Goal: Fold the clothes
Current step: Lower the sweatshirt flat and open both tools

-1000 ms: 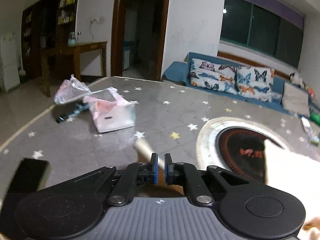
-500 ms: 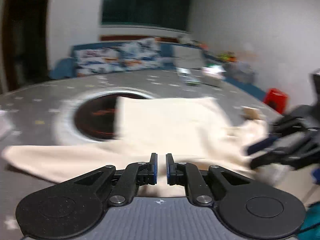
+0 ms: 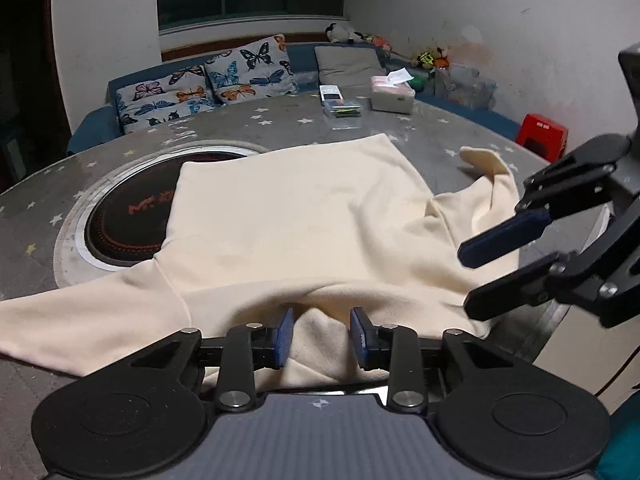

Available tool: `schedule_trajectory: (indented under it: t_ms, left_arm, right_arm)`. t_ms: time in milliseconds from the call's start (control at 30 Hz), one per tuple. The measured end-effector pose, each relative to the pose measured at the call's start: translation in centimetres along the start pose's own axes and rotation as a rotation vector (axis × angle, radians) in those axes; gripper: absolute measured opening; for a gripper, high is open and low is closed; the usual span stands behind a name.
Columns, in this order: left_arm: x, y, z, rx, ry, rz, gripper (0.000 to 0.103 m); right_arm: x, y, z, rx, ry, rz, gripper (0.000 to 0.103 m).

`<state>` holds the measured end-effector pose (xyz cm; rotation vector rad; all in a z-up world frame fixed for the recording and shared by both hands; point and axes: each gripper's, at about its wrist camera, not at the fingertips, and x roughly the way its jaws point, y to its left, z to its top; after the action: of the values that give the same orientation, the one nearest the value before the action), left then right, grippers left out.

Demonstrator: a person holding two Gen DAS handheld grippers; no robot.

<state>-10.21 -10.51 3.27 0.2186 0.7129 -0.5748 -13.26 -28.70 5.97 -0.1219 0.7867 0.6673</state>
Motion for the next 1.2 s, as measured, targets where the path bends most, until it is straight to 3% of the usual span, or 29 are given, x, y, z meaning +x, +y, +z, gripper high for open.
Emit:
schedule_trajectory:
  t_ms: [133,200,333,400,533,633,833,933,1100,1200]
  left_arm:
    - [0.4,0.5,-0.1,-0.025,-0.008,0.016,0.009]
    - [-0.6,0.6,-0.4,-0.022,-0.042,0.002,0.008]
    - [-6.1,1.4,-2.6,-0.001,-0.186,-0.041,0.008]
    - [-7.9,1.9,-4.1,-0.007,-0.205,-0.040,0.008]
    - [-8.6,2.6,-6.1,-0.004,-0.129,-0.026,0.008]
    - [-8.9,3.3,-6.1,-0.010,-0.117,-0.026,0.009]
    - [-7.4,4.7,-2.6,-0.049,-0.169,0.015,0.009]
    - [-4.9,4.4,-1.5,-0.030,-0.167,-0.015,0.009]
    - [-0.6,3.8,-1.4,0.003,-0.075,-0.055,0.010]
    - [0.2,3.9,-2.0,0.015,-0.040,-0.052,0.010]
  right_arm:
    - [0.0,0.2,0.0,-0.004,-0.003,0.002,0.035]
    - [0.1,0.2,0.1,-0.009,-0.003,0.000,0.035]
    - [-0.5,0.1,0.4,-0.023,-0.012,-0.002,0.035]
    - [-0.4,-0.2,0.7,-0.021,-0.017,0.000,0.035]
    - [0.8,-0.6,1.4,-0.015,-0.021,0.016,0.035]
    - [2.0,-0.8,1.8,-0.009,-0.021,0.024,0.034]
    - [5.1,0.5,1.9,-0.051,0.031,0.084,0.028]
    - [6.0,2.1,1.2,-0.096,0.082,0.134,0.027]
    - [4.8,2.2,0.1,-0.076,0.090,0.139,0.029]
    - [2.0,0.2,-0.4,-0.004,0.037,0.069,0.029]
